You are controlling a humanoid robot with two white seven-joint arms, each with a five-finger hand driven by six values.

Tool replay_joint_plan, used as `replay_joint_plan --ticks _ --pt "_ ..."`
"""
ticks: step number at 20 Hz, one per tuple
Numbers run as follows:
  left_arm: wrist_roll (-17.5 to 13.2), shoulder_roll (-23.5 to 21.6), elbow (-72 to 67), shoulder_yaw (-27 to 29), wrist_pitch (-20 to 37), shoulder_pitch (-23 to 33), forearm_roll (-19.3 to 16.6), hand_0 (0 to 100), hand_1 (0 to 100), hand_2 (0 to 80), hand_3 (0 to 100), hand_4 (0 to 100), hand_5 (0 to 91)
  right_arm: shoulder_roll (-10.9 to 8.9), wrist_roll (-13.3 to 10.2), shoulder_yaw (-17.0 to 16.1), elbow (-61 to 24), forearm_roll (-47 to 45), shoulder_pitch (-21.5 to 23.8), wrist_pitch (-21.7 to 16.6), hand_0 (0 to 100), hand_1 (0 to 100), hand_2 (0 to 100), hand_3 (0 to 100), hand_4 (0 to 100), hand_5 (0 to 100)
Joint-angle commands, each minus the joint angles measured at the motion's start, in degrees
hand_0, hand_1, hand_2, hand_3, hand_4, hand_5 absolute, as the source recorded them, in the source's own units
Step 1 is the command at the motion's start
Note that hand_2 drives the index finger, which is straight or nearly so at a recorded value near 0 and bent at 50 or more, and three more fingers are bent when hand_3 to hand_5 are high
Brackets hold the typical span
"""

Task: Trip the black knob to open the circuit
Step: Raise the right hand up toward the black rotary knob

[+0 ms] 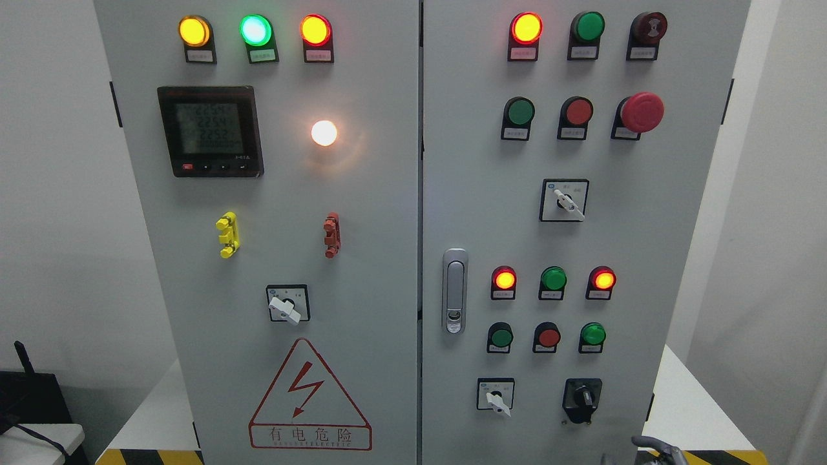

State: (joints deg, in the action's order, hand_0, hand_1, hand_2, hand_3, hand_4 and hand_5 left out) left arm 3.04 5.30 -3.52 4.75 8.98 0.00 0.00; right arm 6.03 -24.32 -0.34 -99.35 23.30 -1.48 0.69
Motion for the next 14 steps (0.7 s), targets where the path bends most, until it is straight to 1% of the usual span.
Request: replay_joint_plan --ticks 1,8,11,14 --pt "0.03 -0.02 0.0 0.0 -0.02 -0.44 -1.93 12 39 0.0 0 0 0.0 1.26 -0.82 2.36 4.77 0.34 -2.29 0.37 28 81 41 82 89 94" --pt "0.03 -0.02 0.0 0.0 -0.02 -0.44 -1.84 12 39 0.0 0 0 0.0 1.27 -0.99 2.36 6.88 0.34 -4.05 0.54 27 81 41 82 89 94" --pt "0.03 -0.02 0.0 0.0 -0.02 -0.44 -1.93 12 39 0.0 0 0 0.0 1.35 -1.96 2.27 7.85 0.34 -4.93 0.54 27 81 41 82 89 94" --pt "0.03 -0.02 0.0 0.0 -0.02 -0.44 -1.93 12 39 0.0 0 0 0.0 1.35 -2.05 2.27 8.29 0.34 -5.46 0.54 26 81 40 82 89 94"
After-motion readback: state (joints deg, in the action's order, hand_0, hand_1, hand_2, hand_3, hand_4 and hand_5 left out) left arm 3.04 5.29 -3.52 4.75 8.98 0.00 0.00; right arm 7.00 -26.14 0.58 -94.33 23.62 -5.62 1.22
